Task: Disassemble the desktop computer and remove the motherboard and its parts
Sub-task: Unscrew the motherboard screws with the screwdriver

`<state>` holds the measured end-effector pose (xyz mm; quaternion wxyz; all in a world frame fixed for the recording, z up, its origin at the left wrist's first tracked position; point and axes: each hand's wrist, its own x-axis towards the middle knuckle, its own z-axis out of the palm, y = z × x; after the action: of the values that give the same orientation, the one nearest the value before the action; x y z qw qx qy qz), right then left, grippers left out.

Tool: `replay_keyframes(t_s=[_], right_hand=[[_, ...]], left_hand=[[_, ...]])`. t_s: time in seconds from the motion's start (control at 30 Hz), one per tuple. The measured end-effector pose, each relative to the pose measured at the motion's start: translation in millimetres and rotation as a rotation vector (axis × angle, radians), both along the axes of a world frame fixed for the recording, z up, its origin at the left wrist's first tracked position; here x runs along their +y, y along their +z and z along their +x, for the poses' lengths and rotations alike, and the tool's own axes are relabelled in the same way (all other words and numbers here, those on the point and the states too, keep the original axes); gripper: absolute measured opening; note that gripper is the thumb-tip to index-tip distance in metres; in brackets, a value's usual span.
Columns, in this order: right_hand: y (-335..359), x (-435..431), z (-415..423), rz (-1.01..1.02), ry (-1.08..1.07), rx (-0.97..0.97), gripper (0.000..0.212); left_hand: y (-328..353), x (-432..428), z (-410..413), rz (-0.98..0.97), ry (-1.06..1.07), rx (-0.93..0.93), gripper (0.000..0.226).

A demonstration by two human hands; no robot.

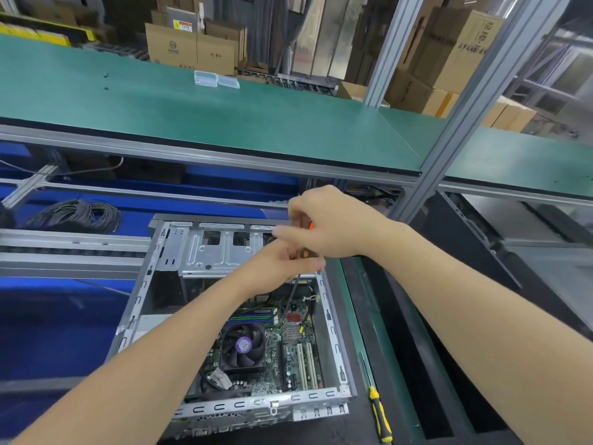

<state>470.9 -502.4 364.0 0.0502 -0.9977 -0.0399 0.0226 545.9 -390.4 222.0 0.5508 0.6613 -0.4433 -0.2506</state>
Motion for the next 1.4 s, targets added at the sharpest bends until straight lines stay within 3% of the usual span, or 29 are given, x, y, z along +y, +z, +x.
replay_keyframes(t_s=[0.07, 0.1, 0.2, 0.33, 0.47, 0.53, 0.67, 0.83, 0.97, 1.03, 1.07, 1.13, 1.17, 1.2, 1.27, 1.33, 1.4], right_hand=[[-7, 7, 3, -0.169, -0.220, -0.135, 0.061], [-11, 12, 4, -0.276, -0.305, -0.116, 0.067], [-17, 20, 8, -0.475, -0.314, 0.051, 0.046], [-14, 14, 12, -0.416, -0.227, 0.040, 0.029], [2, 5, 4, -0.283, 0.030, 0.172, 0.016], [13, -1, 0, -0.183, 0.127, 0.227, 0.008], [7, -1, 1, -0.174, 0.164, 0.203, 0.031], [0, -1, 6, -0.147, 0.159, 0.193, 0.026], [10, -2, -2, -0.163, 0.151, 0.202, 0.028], [8, -1, 0, -0.315, 0.033, 0.050, 0.047], [9, 3, 0, -0.440, -0.030, 0.010, 0.051], [9, 14, 2, -0.560, -0.083, 0.148, 0.034], [5, 15, 5, -0.517, -0.079, 0.214, 0.028], [6, 19, 3, -0.482, -0.089, 0.239, 0.039], [7, 12, 4, -0.395, -0.053, 0.231, 0.018], [13, 7, 2, -0.276, -0.007, 0.208, 0.021], [17, 4, -1, -0.237, 0.059, 0.264, 0.003]], left_hand=[[-2, -2, -1, -0.010, -0.026, 0.007, 0.014], [-3, -4, -1, -0.007, -0.022, 0.003, 0.014], [-6, -6, -4, 0.023, 0.028, -0.081, 0.029], [-3, -6, -3, 0.012, 0.078, -0.119, 0.034], [-2, -2, 3, -0.010, 0.034, -0.044, 0.024], [-3, -1, 6, 0.011, 0.044, 0.020, 0.054], [-4, 5, 6, 0.002, 0.011, 0.026, 0.051], [-8, 6, 5, -0.005, 0.008, 0.142, 0.051], [-7, 4, 2, -0.058, -0.027, 0.104, 0.026], [-6, 2, 0, -0.062, -0.037, 0.102, 0.007], [-6, 1, 0, -0.064, -0.019, 0.099, 0.015], [-6, 0, -2, -0.033, 0.007, 0.080, 0.031], [-6, 0, -2, -0.019, 0.023, 0.050, 0.031], [-4, 0, -3, -0.011, 0.029, 0.022, 0.030], [-4, 2, -3, -0.025, 0.036, 0.004, 0.030], [-2, 2, -3, -0.037, 0.037, 0.000, 0.024], [-1, 4, -2, -0.025, 0.063, 0.012, 0.029]])
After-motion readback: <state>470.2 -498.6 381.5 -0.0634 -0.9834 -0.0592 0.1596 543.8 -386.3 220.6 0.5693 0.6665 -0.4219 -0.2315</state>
